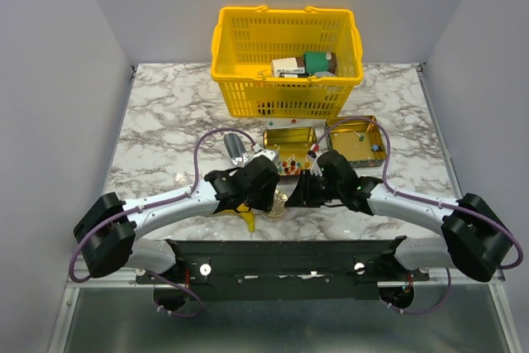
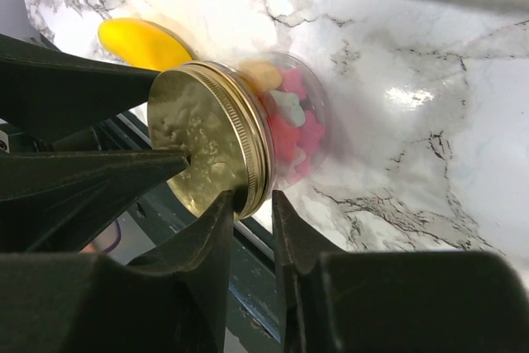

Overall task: Pack the candies
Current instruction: Close the bottle lid on the packing bottle.

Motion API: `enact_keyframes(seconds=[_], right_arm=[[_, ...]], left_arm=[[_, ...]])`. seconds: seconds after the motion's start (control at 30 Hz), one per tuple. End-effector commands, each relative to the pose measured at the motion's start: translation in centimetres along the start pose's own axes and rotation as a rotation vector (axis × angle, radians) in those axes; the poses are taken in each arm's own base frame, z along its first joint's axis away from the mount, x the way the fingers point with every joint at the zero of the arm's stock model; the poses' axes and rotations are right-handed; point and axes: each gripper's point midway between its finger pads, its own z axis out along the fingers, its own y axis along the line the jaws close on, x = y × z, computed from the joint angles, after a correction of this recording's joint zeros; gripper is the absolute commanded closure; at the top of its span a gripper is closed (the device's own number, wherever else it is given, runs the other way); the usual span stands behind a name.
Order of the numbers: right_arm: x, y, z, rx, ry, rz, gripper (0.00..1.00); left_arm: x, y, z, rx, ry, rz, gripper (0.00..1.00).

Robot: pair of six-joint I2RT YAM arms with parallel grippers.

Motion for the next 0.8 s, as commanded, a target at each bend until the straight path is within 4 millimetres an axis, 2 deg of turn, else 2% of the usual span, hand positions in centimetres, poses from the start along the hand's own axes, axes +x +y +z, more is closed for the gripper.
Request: enact_keyframes(seconds=[0.0,0.2,0.33,0.53,0.7,0.77], right_arm=[[-0.1,-1.6,0.6,0.073,-0.013,-0.016,0.71],[0.3,-2.3,0.6,0.092,-0.007,-0.011,0.73],[0.7,-2.9,0.5,0.111,-0.007,-0.009,0.75],[1.4,-4.0,-0.1,0.138,-0.017,0.002,0.76],[1.7,-5.4,-1.2,0.204,-0.043,0.013,0.76],[1.4,-5.3,-1.8,0.206,-0.065,0.005,0.76]], left_arm=[[0.8,1.4,0.1,-0.056,-0.008,0.007,0.48],[1.8,2.1,1.2,-0.071,0.0,-0.003,0.52],[2.5,1.6,2.1,-0.033,0.012,0.001,0.55],[3.4,-0.3,3.5,0.093,0.017,0.002,0.57],[2.7,-2.5,4.4,0.178,-0.023,0.019,0.57],[2.6,-3.3,4.9,0.199,-0.032,0.034,0.57]])
